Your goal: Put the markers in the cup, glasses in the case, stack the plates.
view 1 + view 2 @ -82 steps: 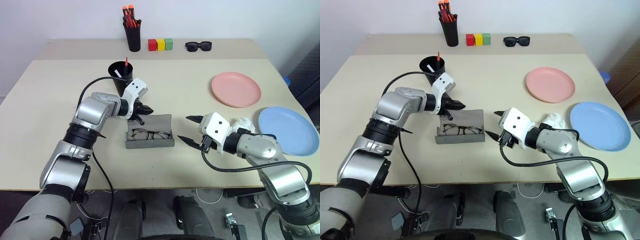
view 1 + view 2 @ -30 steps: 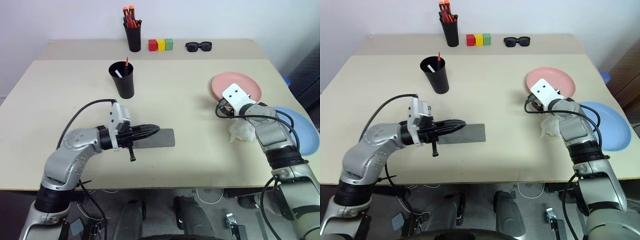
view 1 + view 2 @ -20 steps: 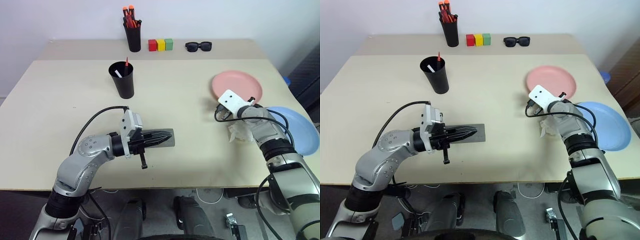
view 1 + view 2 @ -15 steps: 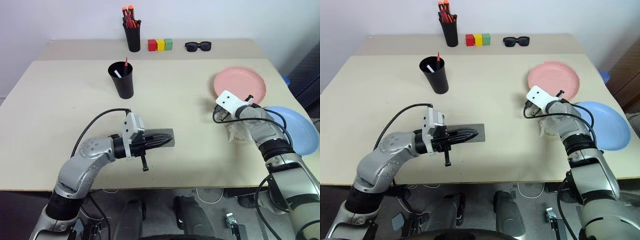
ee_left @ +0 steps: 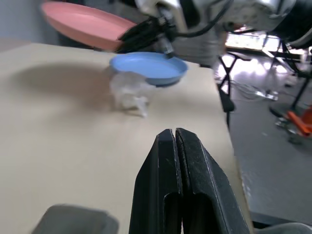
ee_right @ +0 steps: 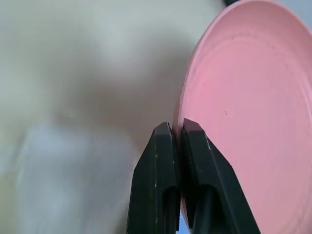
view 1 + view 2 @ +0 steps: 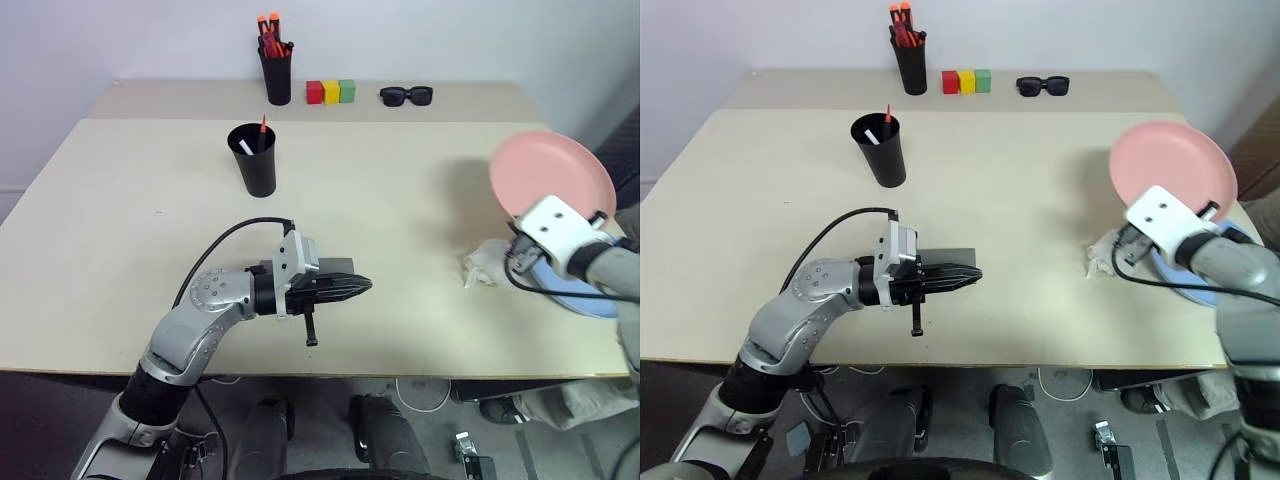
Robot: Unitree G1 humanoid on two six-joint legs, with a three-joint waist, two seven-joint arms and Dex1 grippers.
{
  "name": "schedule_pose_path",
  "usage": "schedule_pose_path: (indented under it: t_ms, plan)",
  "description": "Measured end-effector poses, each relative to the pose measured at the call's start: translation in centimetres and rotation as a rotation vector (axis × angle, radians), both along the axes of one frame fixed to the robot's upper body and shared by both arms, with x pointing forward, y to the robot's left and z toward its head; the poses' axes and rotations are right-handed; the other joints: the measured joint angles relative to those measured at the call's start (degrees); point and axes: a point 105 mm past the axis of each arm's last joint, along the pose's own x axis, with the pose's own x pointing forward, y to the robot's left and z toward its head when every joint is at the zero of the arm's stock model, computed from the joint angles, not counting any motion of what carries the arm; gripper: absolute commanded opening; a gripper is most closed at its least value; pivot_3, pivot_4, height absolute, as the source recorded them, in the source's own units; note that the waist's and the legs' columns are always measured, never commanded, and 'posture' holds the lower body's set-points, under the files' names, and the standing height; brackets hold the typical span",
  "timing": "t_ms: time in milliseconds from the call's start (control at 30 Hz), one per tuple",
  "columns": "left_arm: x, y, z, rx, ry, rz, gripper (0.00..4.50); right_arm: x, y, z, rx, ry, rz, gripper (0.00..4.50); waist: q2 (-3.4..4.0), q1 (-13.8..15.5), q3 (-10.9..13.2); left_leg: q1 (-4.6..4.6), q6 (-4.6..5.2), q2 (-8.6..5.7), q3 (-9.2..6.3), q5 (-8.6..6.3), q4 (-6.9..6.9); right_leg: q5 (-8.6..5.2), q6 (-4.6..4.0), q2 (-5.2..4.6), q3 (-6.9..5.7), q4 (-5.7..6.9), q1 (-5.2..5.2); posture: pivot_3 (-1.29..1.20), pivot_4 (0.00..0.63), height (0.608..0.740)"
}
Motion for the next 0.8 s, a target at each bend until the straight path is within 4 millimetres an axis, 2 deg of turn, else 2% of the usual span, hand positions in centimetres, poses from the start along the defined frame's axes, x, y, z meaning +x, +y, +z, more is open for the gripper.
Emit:
schedule_pose_path:
  t_ms: [100,133,233,400,567,667,733,800]
  plan:
    - [0.2,-0.3,-0.4,0.021,-0.008,-0.036,0.00,-2.0,-1.7,-1.3,-0.001,0.067,-0.070,0.03,0.04,-0.9,0.0,0.17,0.01,0.02,0.06,-0.01,-0.02,-0.02,0.00,-0.01,0.02,-0.05,0.16,0.00,0.150,0.740]
    - [0.3,-0.4,-0.4,0.024,-0.014,-0.044,0.00,-2.3,-1.8,-1.7,-0.001,0.086,-0.076,0.32,0.05,-1.0,0.0,0.17,0.01,0.02,0.06,-0.01,-0.03,-0.02,0.00,-0.01,0.02,-0.05,0.15,0.00,0.150,0.740]
    - [0.3,-0.6,-0.5,0.027,-0.024,-0.058,0.00,-2.7,-2.0,-2.5,0.002,0.121,-0.081,1.40,0.14,-1.1,-0.1,0.19,0.01,0.02,0.06,-0.01,-0.06,-0.02,0.00,0.00,0.02,-0.04,0.15,0.00,0.150,0.740]
    - [0.4,-0.6,-0.5,0.023,-0.030,-0.057,0.00,-2.6,-2.0,-2.2,-0.013,0.110,-0.075,3.95,0.14,-0.7,-0.1,0.14,0.01,0.00,0.05,-0.01,-0.03,-0.02,0.02,-0.04,0.02,-0.07,0.16,0.00,0.150,0.740]
    - [0.3,-0.3,-0.9,0.032,-0.020,-0.040,0.00,-1.8,-0.8,-1.2,0.057,0.075,-0.013,3.95,0.14,-0.8,-0.1,0.15,0.01,0.01,0.02,-0.01,-0.05,-0.03,0.03,-0.02,0.02,-0.07,0.16,0.00,0.150,0.740]
    - [0.4,-0.2,-1.0,0.032,-0.016,-0.024,0.00,-1.6,1.7,-0.7,0.174,0.069,0.088,3.95,0.14,-0.8,-0.1,0.14,0.01,0.01,-0.01,-0.01,-0.04,-0.03,0.03,-0.01,0.01,-0.07,0.17,0.00,0.150,0.740]
    - [0.4,-0.1,-1.0,0.034,-0.016,-0.018,0.00,-1.2,2.8,-0.8,0.196,0.071,0.125,3.95,0.11,-0.8,-0.1,0.14,0.01,0.01,0.00,-0.01,-0.03,-0.03,0.03,-0.02,0.01,-0.10,0.18,0.00,0.150,0.740]
    - [0.5,0.0,-1.0,0.032,-0.016,-0.005,0.00,-0.3,3.8,-1.8,0.209,0.073,0.142,3.95,0.09,-0.8,-0.1,0.14,0.01,0.00,-0.01,-0.01,-0.03,-0.03,0.03,-0.02,0.01,-0.12,0.20,0.00,0.150,0.740]
